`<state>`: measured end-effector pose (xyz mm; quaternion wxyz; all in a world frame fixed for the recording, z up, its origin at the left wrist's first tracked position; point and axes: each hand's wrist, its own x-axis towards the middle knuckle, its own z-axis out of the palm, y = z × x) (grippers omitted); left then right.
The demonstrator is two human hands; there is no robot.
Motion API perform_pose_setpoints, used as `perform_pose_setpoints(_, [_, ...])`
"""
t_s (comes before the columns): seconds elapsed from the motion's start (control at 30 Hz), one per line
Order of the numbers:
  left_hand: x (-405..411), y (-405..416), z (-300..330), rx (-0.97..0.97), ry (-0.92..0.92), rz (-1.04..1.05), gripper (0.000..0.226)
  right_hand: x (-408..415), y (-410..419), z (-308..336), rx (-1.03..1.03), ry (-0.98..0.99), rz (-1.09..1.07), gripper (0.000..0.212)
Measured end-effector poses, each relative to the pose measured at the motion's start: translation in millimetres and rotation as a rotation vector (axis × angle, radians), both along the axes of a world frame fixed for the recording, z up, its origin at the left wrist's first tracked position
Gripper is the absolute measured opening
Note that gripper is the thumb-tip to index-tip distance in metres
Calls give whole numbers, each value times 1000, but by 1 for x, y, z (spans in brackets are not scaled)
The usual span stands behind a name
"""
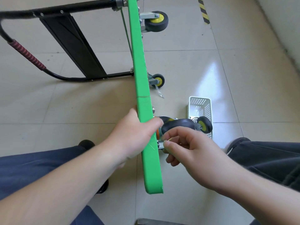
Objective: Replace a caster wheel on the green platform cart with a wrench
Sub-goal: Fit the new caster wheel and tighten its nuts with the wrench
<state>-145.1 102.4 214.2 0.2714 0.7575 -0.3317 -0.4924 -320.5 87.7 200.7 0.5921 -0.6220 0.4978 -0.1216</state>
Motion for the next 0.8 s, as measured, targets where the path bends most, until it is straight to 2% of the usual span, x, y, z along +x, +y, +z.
perform_pose_setpoints(0.37, [-15,57,11,63,9,-90,35,-2,-5,-11,-20,15,-92,8])
perform_pose_setpoints(0.63, [-34,89,-2,-18,70,86,71,-2,-2,-12,-50,11,-59,9])
perform_pose_setpoints(0.8, [-37,94,-11,-75,150,173,66,-1,-3,-16,-55,8,-83,9])
